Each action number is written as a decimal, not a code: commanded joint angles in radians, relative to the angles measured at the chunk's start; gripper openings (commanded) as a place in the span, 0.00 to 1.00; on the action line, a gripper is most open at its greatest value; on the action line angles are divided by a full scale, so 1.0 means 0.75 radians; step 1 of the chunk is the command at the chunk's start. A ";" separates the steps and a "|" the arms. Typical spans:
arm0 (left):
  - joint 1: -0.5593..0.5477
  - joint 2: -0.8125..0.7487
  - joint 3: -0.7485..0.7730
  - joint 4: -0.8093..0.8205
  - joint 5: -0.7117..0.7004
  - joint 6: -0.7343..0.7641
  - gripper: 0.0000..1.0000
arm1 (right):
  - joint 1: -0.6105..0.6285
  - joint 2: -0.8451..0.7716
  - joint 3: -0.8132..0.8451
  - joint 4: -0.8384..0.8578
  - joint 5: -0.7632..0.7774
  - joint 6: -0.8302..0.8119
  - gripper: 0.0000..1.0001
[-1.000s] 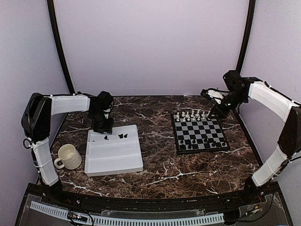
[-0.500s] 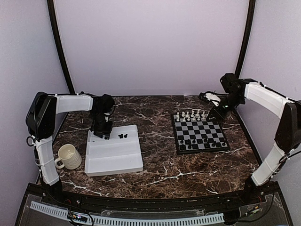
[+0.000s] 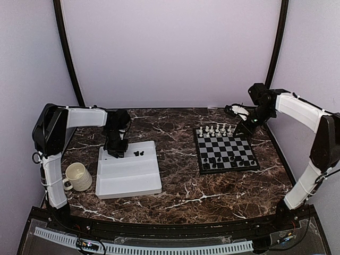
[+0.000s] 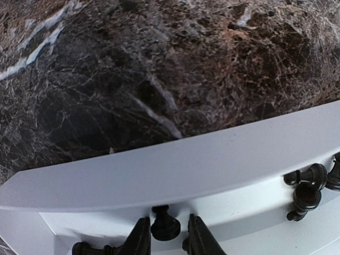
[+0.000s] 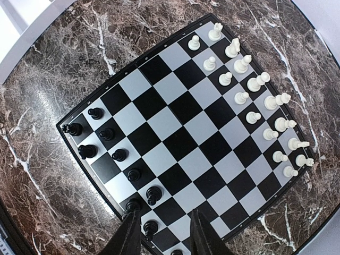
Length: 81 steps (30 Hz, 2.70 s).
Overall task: Set up the chess pieces on the board
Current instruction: Pick up the pawn from the storage box, then pass from the left arm to the right
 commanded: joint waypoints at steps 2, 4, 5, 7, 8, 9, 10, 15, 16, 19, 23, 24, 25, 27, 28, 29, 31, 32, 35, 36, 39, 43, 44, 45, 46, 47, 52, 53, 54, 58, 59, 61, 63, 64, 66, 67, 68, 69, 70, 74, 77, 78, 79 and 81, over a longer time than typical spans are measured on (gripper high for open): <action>0.013 0.017 0.007 0.014 -0.007 0.029 0.25 | 0.003 0.014 0.011 0.014 -0.014 0.013 0.33; 0.017 0.020 0.003 0.023 -0.013 0.039 0.24 | 0.003 0.014 0.013 0.010 -0.018 0.018 0.33; 0.017 0.019 0.001 0.030 -0.016 0.042 0.23 | 0.006 0.015 0.014 0.008 -0.022 0.022 0.33; 0.019 0.021 -0.003 0.032 -0.027 0.052 0.21 | 0.005 0.015 0.017 0.005 -0.025 0.030 0.33; 0.019 0.020 -0.006 0.033 -0.041 0.061 0.20 | 0.005 0.014 0.018 0.005 -0.027 0.031 0.33; 0.019 0.020 -0.007 0.031 -0.049 0.064 0.20 | 0.005 0.013 0.018 0.004 -0.028 0.036 0.33; 0.019 0.018 -0.008 0.025 -0.068 0.072 0.19 | 0.005 0.010 0.020 0.002 -0.029 0.040 0.33; 0.027 -0.003 -0.025 0.040 -0.112 0.093 0.18 | 0.007 -0.001 0.022 0.008 -0.052 0.064 0.33; 0.031 -0.004 -0.027 0.052 -0.112 0.100 0.18 | 0.008 -0.002 0.022 0.010 -0.056 0.068 0.33; 0.040 -0.002 -0.030 0.070 -0.116 0.116 0.16 | 0.018 -0.001 0.024 0.009 -0.059 0.078 0.32; 0.039 -0.062 -0.061 0.077 -0.070 0.174 0.15 | 0.034 -0.022 0.029 -0.003 -0.061 0.089 0.32; 0.037 -0.083 -0.076 0.097 -0.054 0.190 0.14 | 0.038 -0.029 0.030 -0.001 -0.070 0.093 0.32; 0.034 -0.136 -0.113 0.108 -0.019 0.233 0.14 | 0.042 -0.033 0.034 0.001 -0.087 0.099 0.33; 0.010 -0.231 -0.179 0.179 0.027 0.317 0.13 | 0.052 -0.035 0.051 0.005 -0.144 0.119 0.33; 0.003 -0.268 -0.232 0.203 0.037 0.346 0.12 | 0.060 -0.030 0.063 0.010 -0.186 0.125 0.33; -0.015 -0.340 -0.261 0.266 0.059 0.406 0.12 | 0.070 -0.022 0.075 0.017 -0.228 0.131 0.33; -0.042 -0.446 -0.345 0.372 0.100 0.479 0.11 | 0.095 0.007 0.099 0.055 -0.337 0.164 0.34; -0.050 -0.481 -0.399 0.410 0.124 0.494 0.11 | 0.113 0.028 0.113 0.075 -0.397 0.187 0.34; -0.104 -0.640 -0.487 0.590 0.227 0.564 0.10 | 0.193 0.160 0.196 0.117 -0.520 0.279 0.34; -0.121 -0.689 -0.532 0.621 0.235 0.585 0.10 | 0.222 0.213 0.235 0.114 -0.566 0.297 0.34; -0.193 -0.743 -0.578 0.718 0.265 0.664 0.10 | 0.303 0.357 0.362 0.129 -0.659 0.379 0.33; -0.292 -0.811 -0.650 0.847 0.312 0.718 0.10 | 0.397 0.536 0.557 0.157 -0.820 0.524 0.33; -0.303 -0.834 -0.663 0.900 0.343 0.717 0.10 | 0.421 0.576 0.598 0.156 -0.850 0.541 0.34; -0.319 -0.843 -0.681 0.925 0.357 0.714 0.10 | 0.443 0.607 0.630 0.154 -0.869 0.556 0.34; -0.335 -0.856 -0.687 0.962 0.389 0.714 0.10 | 0.466 0.637 0.660 0.153 -0.886 0.573 0.34; -0.344 -0.859 -0.693 0.977 0.402 0.715 0.10 | 0.488 0.662 0.683 0.154 -0.905 0.587 0.35; -0.412 -0.862 -0.704 1.064 0.480 0.726 0.10 | 0.557 0.773 0.748 0.199 -1.074 0.717 0.39; -0.420 -0.861 -0.704 1.066 0.483 0.728 0.10 | 0.567 0.786 0.752 0.211 -1.101 0.745 0.40; -0.433 -0.860 -0.703 1.067 0.489 0.731 0.10 | 0.578 0.794 0.750 0.226 -1.124 0.772 0.41; -0.453 -0.857 -0.698 1.068 0.507 0.737 0.10 | 0.617 0.796 0.723 0.302 -1.191 0.861 0.44; -0.454 -0.858 -0.697 1.068 0.511 0.741 0.10 | 0.626 0.795 0.717 0.323 -1.202 0.882 0.44; -0.457 -0.858 -0.694 1.068 0.516 0.746 0.10 | 0.640 0.795 0.710 0.362 -1.213 0.930 0.44; -0.457 -0.855 -0.690 1.068 0.518 0.754 0.10 | 0.647 0.801 0.711 0.402 -1.229 0.974 0.43; -0.458 -0.855 -0.688 1.068 0.519 0.756 0.10 | 0.649 0.807 0.717 0.420 -1.235 0.993 0.43; -0.458 -0.853 -0.685 1.066 0.523 0.760 0.10 | 0.655 0.824 0.735 0.428 -1.237 1.007 0.42; -0.459 -0.855 -0.685 1.064 0.524 0.760 0.10 | 0.656 0.831 0.743 0.428 -1.236 1.011 0.41; -0.458 -0.856 -0.684 1.064 0.522 0.761 0.10 | 0.661 0.836 0.746 0.429 -1.236 1.015 0.41; -0.457 -0.858 -0.685 1.065 0.516 0.764 0.10 | 0.666 0.839 0.743 0.430 -1.237 1.014 0.41; -0.457 -0.862 -0.686 1.066 0.514 0.763 0.10 | 0.672 0.841 0.739 0.429 -1.239 1.013 0.40; -0.458 -0.863 -0.688 1.068 0.505 0.765 0.10 | 0.687 0.834 0.717 0.431 -1.248 1.009 0.37; -0.459 -0.857 -0.688 1.068 0.505 0.769 0.10 | 0.690 0.831 0.707 0.434 -1.250 1.007 0.33; -0.458 -0.854 -0.688 1.068 0.505 0.769 0.10 | 0.690 0.831 0.704 0.437 -1.253 1.007 0.30; -0.459 -0.854 -0.688 1.068 0.505 0.769 0.10 | 0.690 0.832 0.702 0.439 -1.256 1.010 0.29; -0.458 -0.854 -0.686 1.068 0.503 0.770 0.10 | 0.691 0.834 0.699 0.442 -1.257 1.010 0.27</action>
